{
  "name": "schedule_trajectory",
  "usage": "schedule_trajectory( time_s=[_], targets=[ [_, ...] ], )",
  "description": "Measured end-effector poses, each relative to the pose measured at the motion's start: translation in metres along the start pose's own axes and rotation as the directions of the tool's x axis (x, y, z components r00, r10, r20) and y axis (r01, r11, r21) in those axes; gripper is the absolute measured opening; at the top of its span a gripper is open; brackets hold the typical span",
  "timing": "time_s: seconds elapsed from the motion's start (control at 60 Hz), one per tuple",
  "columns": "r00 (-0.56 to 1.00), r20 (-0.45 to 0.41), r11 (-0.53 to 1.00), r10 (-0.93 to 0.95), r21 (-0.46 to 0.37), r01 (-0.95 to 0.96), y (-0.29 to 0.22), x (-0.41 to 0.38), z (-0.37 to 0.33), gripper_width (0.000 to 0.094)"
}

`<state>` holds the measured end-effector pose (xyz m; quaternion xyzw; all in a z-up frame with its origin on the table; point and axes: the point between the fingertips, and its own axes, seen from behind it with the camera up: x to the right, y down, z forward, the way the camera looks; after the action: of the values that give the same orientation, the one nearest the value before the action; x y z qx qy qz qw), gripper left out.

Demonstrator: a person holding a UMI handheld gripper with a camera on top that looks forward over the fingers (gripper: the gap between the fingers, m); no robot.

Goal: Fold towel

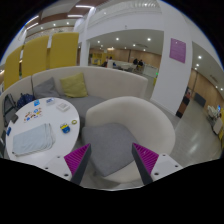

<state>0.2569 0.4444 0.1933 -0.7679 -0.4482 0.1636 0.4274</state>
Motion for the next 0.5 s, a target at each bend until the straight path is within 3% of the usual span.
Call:
schedule_trajectory(
  time_s=[0.5],
  targets=[
    [0.978,0.172,0.993,-0.117,0.025,0.114,-0.004,-0.111,-0.008,0.0867]
  ],
)
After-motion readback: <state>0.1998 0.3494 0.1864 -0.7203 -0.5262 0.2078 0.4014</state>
